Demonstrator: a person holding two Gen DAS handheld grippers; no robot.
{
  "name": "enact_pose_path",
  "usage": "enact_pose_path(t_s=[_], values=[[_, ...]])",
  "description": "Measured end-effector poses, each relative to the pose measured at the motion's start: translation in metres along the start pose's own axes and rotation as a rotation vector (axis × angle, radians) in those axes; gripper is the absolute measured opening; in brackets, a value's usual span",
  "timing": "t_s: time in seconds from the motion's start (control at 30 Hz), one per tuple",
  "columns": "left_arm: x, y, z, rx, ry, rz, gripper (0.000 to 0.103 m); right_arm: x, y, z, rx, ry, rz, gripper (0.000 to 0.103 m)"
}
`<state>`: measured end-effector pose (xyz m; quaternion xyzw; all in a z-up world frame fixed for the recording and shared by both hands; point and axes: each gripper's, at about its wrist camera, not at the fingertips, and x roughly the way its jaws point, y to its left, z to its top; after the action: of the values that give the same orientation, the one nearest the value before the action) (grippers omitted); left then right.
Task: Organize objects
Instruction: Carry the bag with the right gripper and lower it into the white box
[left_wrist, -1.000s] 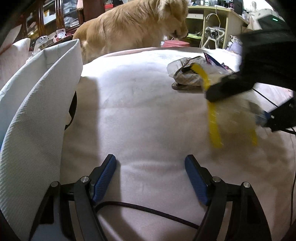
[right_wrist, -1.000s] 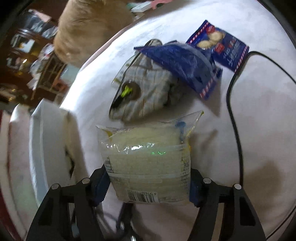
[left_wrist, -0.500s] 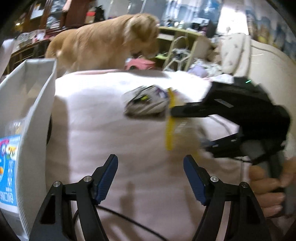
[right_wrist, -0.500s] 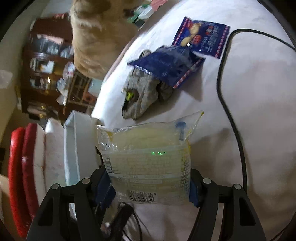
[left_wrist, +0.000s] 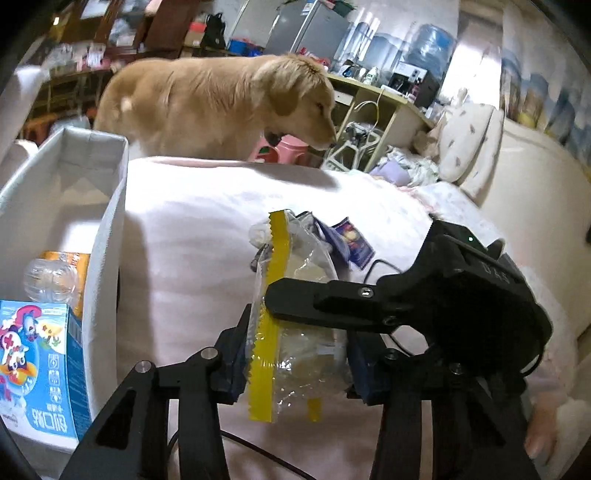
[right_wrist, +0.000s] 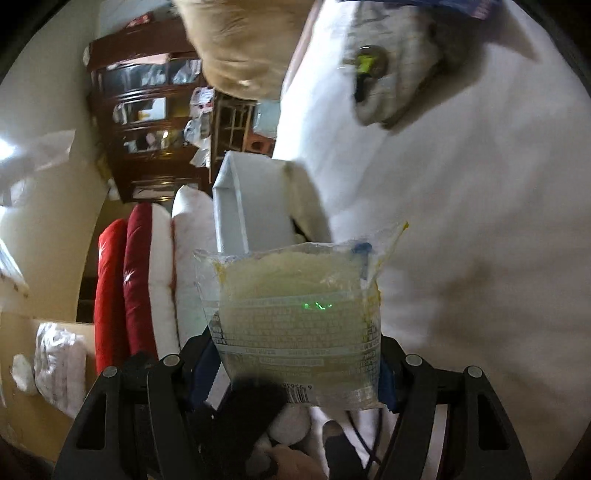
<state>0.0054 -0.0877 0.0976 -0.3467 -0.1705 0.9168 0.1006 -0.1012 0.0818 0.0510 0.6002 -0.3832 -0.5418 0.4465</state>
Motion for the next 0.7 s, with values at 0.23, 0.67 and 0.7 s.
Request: enact_pose_path(t_s=[0.23, 0.67, 0.7], values=[[-0.016, 0.003, 0.020, -0.015, -0.044, 0.079, 0.039, 0.019, 0.035, 0.005, -0.048, 0.012, -0.021, 0.078], [-0.073, 0.040, 0.050, -0.009, -0.146, 0.448, 0.035, 0.044, 0.102, -0.014, -0.149, 0.080, -0.025, 0.082], [-0.073, 0.045, 0.050, -0.023, -0.146, 0.439, 0.035, 0.043, 0.106, -0.018, -0.182, 0.079, -0.040, 0.082]])
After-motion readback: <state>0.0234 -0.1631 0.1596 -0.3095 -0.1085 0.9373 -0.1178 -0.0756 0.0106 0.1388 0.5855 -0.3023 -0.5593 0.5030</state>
